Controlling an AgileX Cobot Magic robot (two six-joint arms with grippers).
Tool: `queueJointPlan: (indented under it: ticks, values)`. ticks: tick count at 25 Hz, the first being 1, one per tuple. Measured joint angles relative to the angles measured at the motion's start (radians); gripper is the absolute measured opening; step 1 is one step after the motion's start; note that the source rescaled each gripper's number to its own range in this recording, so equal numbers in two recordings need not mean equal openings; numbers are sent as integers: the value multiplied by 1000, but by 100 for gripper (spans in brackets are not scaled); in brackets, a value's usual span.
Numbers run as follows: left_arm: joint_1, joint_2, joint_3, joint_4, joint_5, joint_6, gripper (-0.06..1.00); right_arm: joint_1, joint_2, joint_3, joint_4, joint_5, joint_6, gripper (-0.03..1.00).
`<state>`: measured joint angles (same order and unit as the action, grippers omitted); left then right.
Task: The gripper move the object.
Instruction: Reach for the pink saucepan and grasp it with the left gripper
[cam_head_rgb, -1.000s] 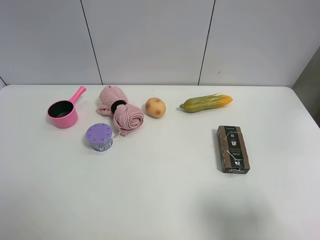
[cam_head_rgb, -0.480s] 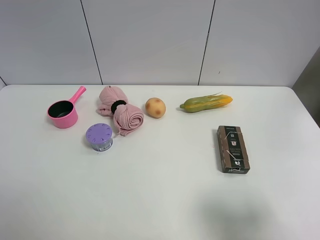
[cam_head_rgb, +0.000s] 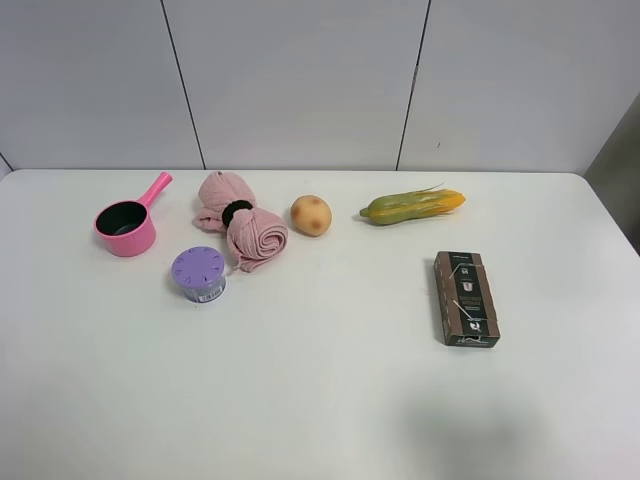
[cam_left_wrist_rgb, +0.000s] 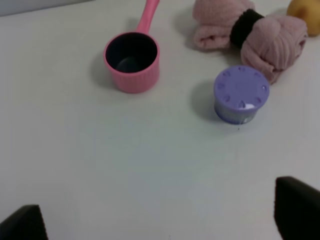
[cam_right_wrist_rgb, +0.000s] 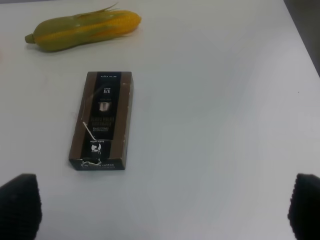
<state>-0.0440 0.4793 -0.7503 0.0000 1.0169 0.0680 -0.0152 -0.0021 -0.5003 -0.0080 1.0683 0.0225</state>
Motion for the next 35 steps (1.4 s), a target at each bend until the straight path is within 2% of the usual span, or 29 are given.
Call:
queueJointPlan:
  ticks: [8,12,17,22,26,35]
  values:
    - [0,441,-279,-20,-11,66,90,0,0,0,0,0,0,100]
    - [0,619,-350,-52,-27,119,90,0,0,0,0,0,0,100]
    - [0,786,-354,-93,-141,255,90,0,0,0,0,0,0,100]
    - [0,909,-354,-167,-236,377,90,0,0,0,0,0,0,100]
    - [0,995,-354,-200,-314,422,90,0,0,0,0,0,0,100]
    - [-10,1192,-354,-208,-458,496,90,0,0,0,0,0,0,100]
